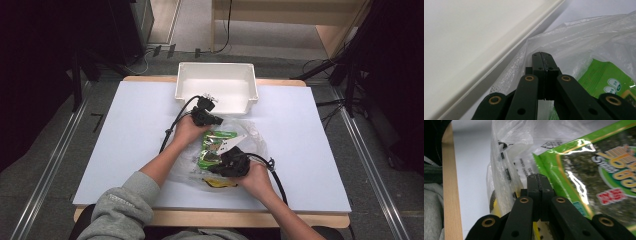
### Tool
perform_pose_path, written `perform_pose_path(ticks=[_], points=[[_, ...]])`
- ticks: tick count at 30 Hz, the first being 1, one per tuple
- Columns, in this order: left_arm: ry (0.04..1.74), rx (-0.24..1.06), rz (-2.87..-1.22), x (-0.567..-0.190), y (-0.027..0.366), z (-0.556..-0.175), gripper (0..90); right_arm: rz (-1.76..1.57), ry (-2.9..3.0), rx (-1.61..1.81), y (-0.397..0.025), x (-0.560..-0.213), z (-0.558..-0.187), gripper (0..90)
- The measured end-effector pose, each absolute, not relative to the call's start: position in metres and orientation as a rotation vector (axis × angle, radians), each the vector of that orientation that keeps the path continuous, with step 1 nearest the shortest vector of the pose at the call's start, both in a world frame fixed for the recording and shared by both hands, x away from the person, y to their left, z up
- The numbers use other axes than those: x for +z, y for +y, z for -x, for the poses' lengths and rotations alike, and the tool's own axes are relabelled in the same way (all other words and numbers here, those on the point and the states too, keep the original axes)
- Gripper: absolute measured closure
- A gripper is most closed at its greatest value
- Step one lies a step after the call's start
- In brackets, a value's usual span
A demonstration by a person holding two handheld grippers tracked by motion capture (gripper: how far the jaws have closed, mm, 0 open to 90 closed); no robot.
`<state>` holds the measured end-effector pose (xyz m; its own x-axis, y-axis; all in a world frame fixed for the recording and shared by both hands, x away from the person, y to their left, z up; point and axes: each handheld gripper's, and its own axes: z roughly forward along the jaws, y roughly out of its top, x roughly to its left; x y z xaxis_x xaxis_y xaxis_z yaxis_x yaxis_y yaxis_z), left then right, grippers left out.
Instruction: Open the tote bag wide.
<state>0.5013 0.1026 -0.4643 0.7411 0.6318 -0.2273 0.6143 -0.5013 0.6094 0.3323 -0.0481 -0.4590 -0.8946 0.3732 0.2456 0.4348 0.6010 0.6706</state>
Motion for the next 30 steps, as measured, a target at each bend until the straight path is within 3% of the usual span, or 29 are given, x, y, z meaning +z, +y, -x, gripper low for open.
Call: perform_pose_path(ticks=[17, 30], points=[[0.968, 0.046, -2.243, -0.464, 0.102, -0.501, 90.0, 0.544, -2.726, -1.129, -0.028, -0.473, -0.306, 90.0], [0.963, 0.011, -2.221, -0.452, 0.105, -0.498, 90.0, 0.716, -2.765, -1.238, -0.049, -0.453, -0.323, 87.4]])
